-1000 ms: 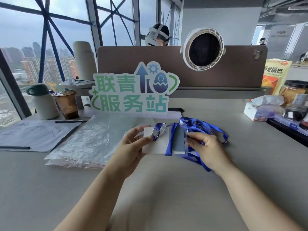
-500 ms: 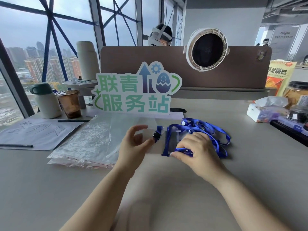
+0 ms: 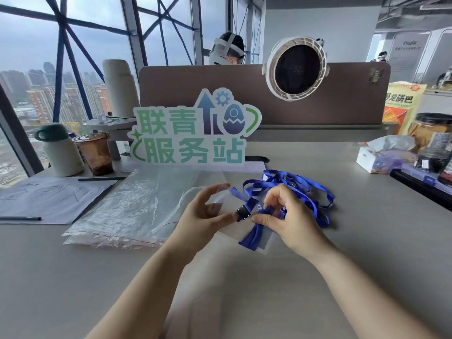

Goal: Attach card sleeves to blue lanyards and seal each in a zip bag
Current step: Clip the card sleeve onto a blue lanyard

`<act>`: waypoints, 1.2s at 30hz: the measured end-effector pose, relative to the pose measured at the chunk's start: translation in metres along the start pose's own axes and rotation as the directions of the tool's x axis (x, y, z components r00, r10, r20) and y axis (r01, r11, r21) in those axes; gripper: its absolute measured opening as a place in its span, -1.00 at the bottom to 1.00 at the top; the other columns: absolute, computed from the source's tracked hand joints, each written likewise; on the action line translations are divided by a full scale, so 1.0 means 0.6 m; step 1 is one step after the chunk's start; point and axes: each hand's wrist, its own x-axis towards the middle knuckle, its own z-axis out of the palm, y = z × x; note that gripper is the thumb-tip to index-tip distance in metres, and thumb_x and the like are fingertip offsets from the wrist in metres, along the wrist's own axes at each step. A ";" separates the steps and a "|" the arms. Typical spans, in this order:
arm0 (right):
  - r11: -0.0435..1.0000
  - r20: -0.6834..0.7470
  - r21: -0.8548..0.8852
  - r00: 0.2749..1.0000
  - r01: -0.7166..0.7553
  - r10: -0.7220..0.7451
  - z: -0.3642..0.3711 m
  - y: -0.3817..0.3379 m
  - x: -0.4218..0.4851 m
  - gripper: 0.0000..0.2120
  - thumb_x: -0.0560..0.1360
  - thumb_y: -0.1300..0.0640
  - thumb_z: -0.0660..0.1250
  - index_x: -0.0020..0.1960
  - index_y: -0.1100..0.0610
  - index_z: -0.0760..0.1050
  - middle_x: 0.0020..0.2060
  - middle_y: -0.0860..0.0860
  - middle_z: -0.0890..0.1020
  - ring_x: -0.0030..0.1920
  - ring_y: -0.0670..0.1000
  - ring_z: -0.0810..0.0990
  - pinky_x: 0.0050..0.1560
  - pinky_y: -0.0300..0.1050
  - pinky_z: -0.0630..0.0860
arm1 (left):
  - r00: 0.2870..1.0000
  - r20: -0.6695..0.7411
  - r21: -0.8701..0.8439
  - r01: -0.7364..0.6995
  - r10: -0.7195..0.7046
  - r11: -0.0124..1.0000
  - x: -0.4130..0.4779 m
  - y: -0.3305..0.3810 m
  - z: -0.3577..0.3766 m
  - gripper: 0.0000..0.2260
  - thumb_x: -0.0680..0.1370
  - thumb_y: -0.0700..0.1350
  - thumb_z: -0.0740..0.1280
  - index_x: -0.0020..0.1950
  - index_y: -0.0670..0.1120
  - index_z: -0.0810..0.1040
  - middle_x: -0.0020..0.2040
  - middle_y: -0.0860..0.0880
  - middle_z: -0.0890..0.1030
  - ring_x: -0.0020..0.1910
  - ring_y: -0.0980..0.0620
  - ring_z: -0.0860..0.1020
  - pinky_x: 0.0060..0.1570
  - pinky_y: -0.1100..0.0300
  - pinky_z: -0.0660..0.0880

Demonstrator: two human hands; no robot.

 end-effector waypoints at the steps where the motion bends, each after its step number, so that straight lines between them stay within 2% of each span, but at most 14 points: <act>1: 1.000 0.016 0.017 1.000 -0.020 0.020 0.000 -0.001 -0.001 -0.68 0.30 -0.08 0.47 -0.02 -0.10 0.45 -0.27 -0.09 0.53 -0.21 0.01 0.51 -0.11 -0.09 0.50 | 1.000 0.001 0.000 -0.006 0.006 1.000 0.001 -0.002 0.000 -0.56 0.42 -0.29 0.46 0.15 0.16 0.53 -0.16 -0.22 0.49 -0.14 -0.14 0.51 -0.01 -0.07 0.48; 4: 1.000 0.044 -0.003 0.999 0.017 -0.017 -0.001 -0.007 0.001 -0.59 0.35 -0.06 0.45 0.19 -0.12 0.50 -0.29 -0.11 0.53 -0.21 -0.01 0.52 -0.05 -0.15 0.49 | 1.000 -0.025 -0.015 0.000 -0.001 1.000 0.004 -0.009 0.002 -0.55 0.42 -0.35 0.44 0.18 0.07 0.50 -0.19 -0.20 0.56 -0.16 -0.08 0.56 -0.06 0.04 0.50; 8: 0.999 0.037 -0.017 0.998 0.046 -0.046 0.001 -0.015 0.001 -0.64 0.37 -0.05 0.42 0.16 -0.02 0.59 -0.29 -0.13 0.53 -0.23 -0.07 0.50 -0.09 -0.25 0.45 | 0.997 -0.073 -0.010 0.009 -0.010 1.000 0.007 -0.011 0.001 -0.50 0.38 -0.36 0.47 0.20 0.04 0.48 -0.02 -0.21 0.58 -0.12 -0.06 0.56 -0.05 0.05 0.56; 10: 1.000 0.032 0.025 0.999 -0.019 0.018 0.001 -0.018 -0.001 -0.66 0.37 0.02 0.41 0.13 0.04 0.61 -0.26 -0.13 0.57 -0.21 -0.11 0.51 -0.11 -0.34 0.44 | 0.995 -0.103 0.068 0.003 0.004 0.998 0.008 -0.015 -0.001 -0.50 0.36 -0.31 0.50 0.17 0.10 0.49 0.02 -0.21 0.54 -0.11 -0.05 0.53 -0.08 0.06 0.56; 12: 0.993 0.035 0.069 0.995 -0.098 0.096 0.002 -0.018 -0.004 -0.72 0.38 0.11 0.44 0.10 0.07 0.62 -0.17 -0.11 0.63 -0.14 -0.14 0.57 -0.09 -0.39 0.46 | 0.990 -0.121 0.214 -0.051 0.078 0.976 0.009 -0.020 -0.003 -0.52 0.35 -0.24 0.53 0.15 0.12 0.48 0.01 -0.07 0.56 -0.12 0.06 0.54 -0.11 0.18 0.54; 15: 0.968 0.050 0.142 0.978 -0.206 0.201 0.004 -0.010 -0.004 -0.78 0.41 0.20 0.44 0.05 0.15 0.64 -0.14 -0.01 0.68 -0.12 -0.12 0.62 -0.07 -0.36 0.51 | 0.913 -0.204 0.570 -0.183 0.354 0.801 0.008 -0.017 -0.020 -0.60 0.38 -0.14 0.51 0.15 0.09 0.50 0.06 0.11 0.52 -0.08 0.16 0.51 -0.11 0.32 0.45; 17: 0.956 0.050 0.165 0.970 -0.243 0.238 0.003 -0.010 -0.003 -0.81 0.42 0.21 0.43 0.03 0.17 0.64 -0.17 -0.03 0.68 -0.18 -0.19 0.62 -0.13 -0.41 0.48 | 0.825 -0.257 0.783 -0.128 0.503 0.609 0.008 -0.010 -0.046 -0.65 0.40 -0.11 0.49 0.15 0.04 0.54 0.10 0.07 0.50 -0.01 0.06 0.49 -0.04 0.21 0.43; 19: 0.951 0.042 0.174 0.967 -0.254 0.250 0.004 -0.012 -0.002 -0.81 0.43 0.20 0.42 0.03 0.17 0.64 -0.18 -0.06 0.68 -0.21 -0.26 0.59 -0.17 -0.45 0.45 | 0.812 -0.320 0.879 0.062 0.488 0.472 0.005 -0.005 -0.068 -0.64 0.42 -0.05 0.46 0.20 0.05 0.51 0.20 0.01 0.47 0.15 -0.06 0.42 0.10 0.12 0.36; 21: 0.947 0.027 0.183 0.965 -0.263 0.263 0.006 -0.015 -0.002 -0.83 0.44 0.19 0.42 0.02 0.16 0.64 -0.19 -0.07 0.68 -0.23 -0.27 0.59 -0.19 -0.46 0.44 | 0.852 -0.382 0.887 0.230 0.358 0.401 0.004 -0.007 -0.079 -0.60 0.46 0.02 0.40 0.27 0.07 0.43 0.26 0.00 0.42 0.23 -0.09 0.35 0.18 0.09 0.31; 23: 0.940 0.013 0.195 0.959 -0.279 0.282 0.011 -0.019 -0.002 -0.86 0.44 0.18 0.41 0.00 0.14 0.64 -0.20 -0.07 0.68 -0.26 -0.27 0.58 -0.21 -0.47 0.44 | 0.880 -0.390 0.889 0.282 0.272 0.362 0.005 -0.014 -0.082 -0.65 0.50 0.01 0.33 0.27 0.09 0.40 0.22 0.03 0.47 0.20 -0.07 0.40 0.13 0.09 0.35; 25: 0.932 0.011 0.209 0.954 -0.295 0.299 0.018 -0.024 -0.002 -0.89 0.45 0.18 0.41 -0.03 0.12 0.63 -0.23 -0.08 0.67 -0.28 -0.28 0.57 -0.22 -0.47 0.43 | 0.893 -0.378 0.878 0.264 0.242 0.399 0.008 -0.015 -0.082 -0.79 0.54 -0.06 0.27 0.17 0.09 0.48 0.11 0.04 0.56 0.07 -0.04 0.50 -0.05 0.12 0.43; 27: 0.921 0.019 0.231 0.948 -0.314 0.318 0.025 -0.030 -0.002 -0.92 0.45 0.19 0.41 -0.06 0.10 0.63 -0.26 -0.09 0.67 -0.30 -0.29 0.56 -0.23 -0.47 0.44 | 0.894 -0.358 0.850 0.193 0.269 0.490 0.008 -0.018 -0.077 -0.84 0.55 -0.10 0.28 0.08 0.08 0.57 0.01 0.03 0.60 -0.07 -0.01 0.56 -0.17 0.16 0.45; 31: 0.903 0.016 0.251 0.934 -0.348 0.356 0.034 -0.040 -0.002 -0.95 0.45 0.19 0.41 -0.12 0.06 0.60 -0.30 -0.08 0.65 -0.35 -0.29 0.54 -0.26 -0.47 0.43 | 0.880 -0.294 0.791 0.004 0.374 0.612 0.006 -0.017 -0.042 -0.90 0.52 -0.09 0.35 -0.01 0.02 0.63 -0.10 0.05 0.63 -0.19 0.08 0.57 -0.20 0.22 0.47; 36: 0.877 -0.070 0.265 0.899 -0.400 0.432 0.035 -0.036 0.003 -0.94 0.45 0.15 0.41 -0.19 0.05 0.60 -0.34 -0.05 0.64 -0.37 -0.22 0.51 -0.30 -0.41 0.41 | 0.872 -0.191 0.793 -0.133 0.450 0.595 0.002 -0.021 -0.016 -0.93 0.50 -0.09 0.38 -0.05 0.04 0.64 -0.13 0.13 0.63 -0.25 0.15 0.54 -0.28 0.22 0.47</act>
